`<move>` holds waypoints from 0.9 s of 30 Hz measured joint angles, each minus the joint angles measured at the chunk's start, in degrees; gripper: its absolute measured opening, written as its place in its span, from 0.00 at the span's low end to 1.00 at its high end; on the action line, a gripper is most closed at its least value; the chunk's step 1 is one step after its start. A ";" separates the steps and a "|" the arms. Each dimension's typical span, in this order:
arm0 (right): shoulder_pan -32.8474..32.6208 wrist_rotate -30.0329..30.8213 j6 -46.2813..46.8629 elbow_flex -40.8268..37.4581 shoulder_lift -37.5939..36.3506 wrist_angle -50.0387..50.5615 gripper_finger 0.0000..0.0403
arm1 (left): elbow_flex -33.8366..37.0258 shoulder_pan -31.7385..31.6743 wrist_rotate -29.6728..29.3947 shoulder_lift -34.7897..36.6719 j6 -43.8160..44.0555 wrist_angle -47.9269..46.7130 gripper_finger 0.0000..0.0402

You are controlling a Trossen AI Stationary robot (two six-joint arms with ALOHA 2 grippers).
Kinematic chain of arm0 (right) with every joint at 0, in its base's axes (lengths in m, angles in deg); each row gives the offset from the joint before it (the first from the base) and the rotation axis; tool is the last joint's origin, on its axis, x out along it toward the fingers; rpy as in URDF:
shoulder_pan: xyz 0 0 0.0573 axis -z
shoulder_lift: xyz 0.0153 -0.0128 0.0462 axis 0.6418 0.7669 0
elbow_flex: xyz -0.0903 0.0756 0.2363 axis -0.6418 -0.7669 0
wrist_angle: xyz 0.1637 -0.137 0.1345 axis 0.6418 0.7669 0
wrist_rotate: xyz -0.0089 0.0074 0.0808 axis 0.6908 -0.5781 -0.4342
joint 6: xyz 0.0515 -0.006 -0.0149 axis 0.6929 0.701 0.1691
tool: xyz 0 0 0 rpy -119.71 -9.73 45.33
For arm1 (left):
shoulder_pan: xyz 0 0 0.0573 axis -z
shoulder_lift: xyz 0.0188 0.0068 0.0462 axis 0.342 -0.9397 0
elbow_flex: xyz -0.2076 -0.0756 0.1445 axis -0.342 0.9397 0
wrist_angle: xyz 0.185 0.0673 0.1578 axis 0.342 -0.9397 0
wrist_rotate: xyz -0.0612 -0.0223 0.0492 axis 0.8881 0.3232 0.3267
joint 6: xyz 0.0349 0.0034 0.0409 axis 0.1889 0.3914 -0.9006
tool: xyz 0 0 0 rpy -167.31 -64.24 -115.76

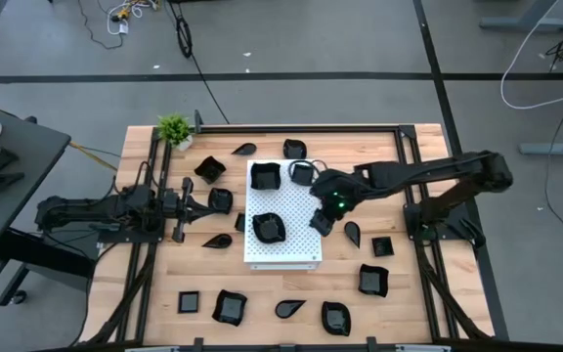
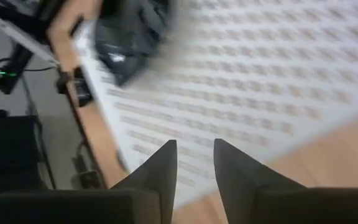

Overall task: Pick & Place Mini shaped plates
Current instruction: Put the black drop shaped plate on the shelf

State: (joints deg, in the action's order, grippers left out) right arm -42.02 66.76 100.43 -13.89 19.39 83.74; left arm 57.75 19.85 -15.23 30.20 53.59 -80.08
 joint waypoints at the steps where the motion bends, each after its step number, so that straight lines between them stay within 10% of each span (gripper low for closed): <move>1: 0.21 0.04 0.00 -1.51 -0.77 -0.01 0.27 | 0.01 0.01 0.00 0.01 0.01 0.00 0.05; 27: 4.11 -7.13 -13.60 -21.90 -5.82 -3.28 0.27 | 0.00 -0.01 0.00 0.00 0.01 0.00 0.05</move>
State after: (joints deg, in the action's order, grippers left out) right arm -37.91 59.63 86.83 -35.79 13.57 80.46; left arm 57.75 19.84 -15.23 30.20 53.61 -80.08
